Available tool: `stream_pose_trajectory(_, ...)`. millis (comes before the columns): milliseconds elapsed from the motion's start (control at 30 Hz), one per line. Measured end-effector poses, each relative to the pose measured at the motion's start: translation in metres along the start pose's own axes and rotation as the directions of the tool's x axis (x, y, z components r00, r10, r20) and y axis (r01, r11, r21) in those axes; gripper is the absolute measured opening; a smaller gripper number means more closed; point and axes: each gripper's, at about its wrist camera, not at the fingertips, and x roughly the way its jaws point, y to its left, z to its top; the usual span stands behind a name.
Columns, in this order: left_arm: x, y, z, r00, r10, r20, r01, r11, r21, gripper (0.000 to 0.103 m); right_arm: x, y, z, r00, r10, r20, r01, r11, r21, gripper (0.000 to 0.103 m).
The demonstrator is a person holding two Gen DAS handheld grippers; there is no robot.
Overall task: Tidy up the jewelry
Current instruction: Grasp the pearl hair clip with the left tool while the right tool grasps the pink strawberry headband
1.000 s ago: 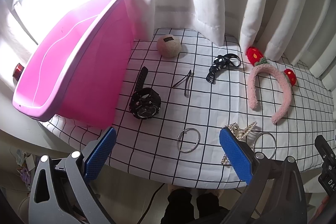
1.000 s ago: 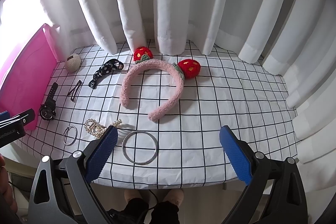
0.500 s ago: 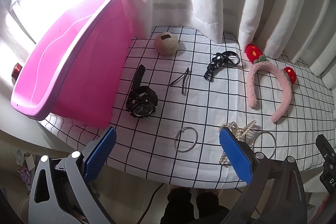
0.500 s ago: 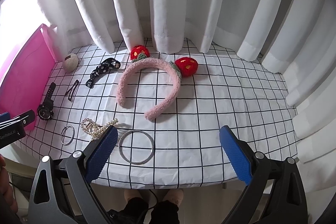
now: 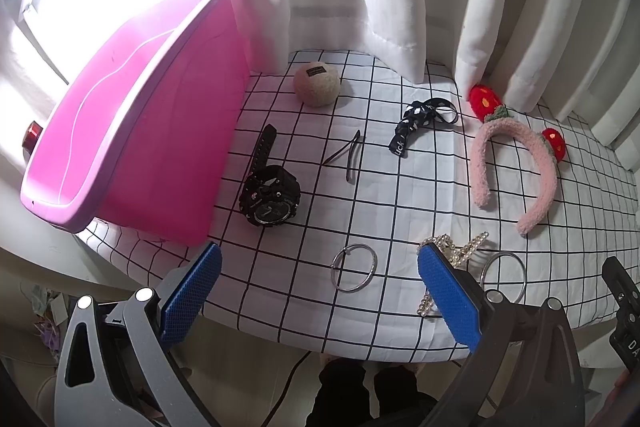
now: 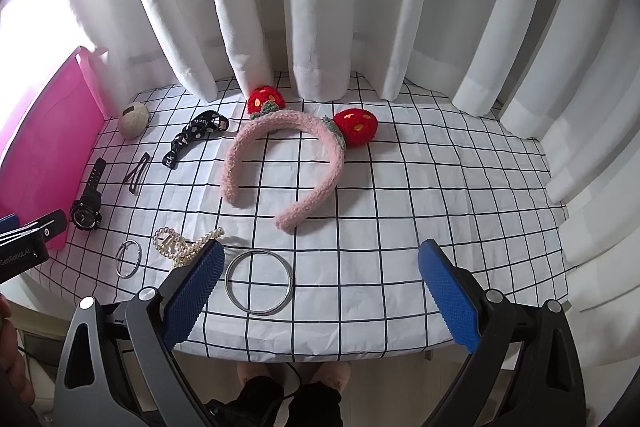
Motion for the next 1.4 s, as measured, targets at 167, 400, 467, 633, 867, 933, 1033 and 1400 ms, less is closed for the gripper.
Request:
stream_pose_trajectory(167,0.004,0.003,-0.001,1.000,-0.002,-0.010,0.002,1.000,-0.004,0.097,0.004,-0.002,-0.003,1.000,-0.002,-0.014,0.002,1.000,0.005,0.093)
stream_pose_trajectory(400,0.013,0.008,-0.011,1.000,-0.016,-0.025,0.016,1.000,-0.008,0.097,0.014,-0.006,-0.012,0.999,0.006,-0.042,-0.006,1.000,0.006,0.093)
stream_pose_trajectory(467,0.017,0.008,-0.015,0.999,-0.024,-0.032,0.024,1.000,-0.009,0.097,0.017,-0.008,-0.013,0.999,0.009,-0.048,-0.009,1.000,0.001,0.093)
stream_pose_trajectory(633,0.029,-0.004,-0.027,0.997,-0.046,-0.062,0.047,0.999,0.013,0.097,0.031,-0.014,-0.015,0.998,0.017,-0.063,-0.017,1.000,-0.010,0.093)
stream_pose_trajectory(867,0.045,-0.041,-0.045,0.992,-0.086,-0.091,0.093,0.993,0.075,0.097,0.058,-0.024,-0.006,0.997,0.032,-0.073,-0.034,0.999,-0.033,0.093)
stream_pose_trajectory(933,0.051,-0.050,-0.047,0.990,-0.103,-0.096,0.110,0.991,0.079,0.097,0.068,-0.027,-0.002,0.996,0.040,-0.080,-0.043,0.999,-0.033,0.093)
stream_pose_trajectory(1033,0.059,-0.062,-0.049,0.988,-0.117,-0.097,0.124,0.990,0.074,0.097,0.084,-0.030,0.004,0.995,0.051,-0.091,-0.055,0.997,-0.046,0.093)
stream_pose_trajectory(1400,0.082,-0.093,-0.055,0.992,-0.096,-0.081,0.100,0.994,0.045,0.097,0.134,-0.028,0.028,0.990,0.086,-0.109,-0.096,0.991,-0.090,0.093)
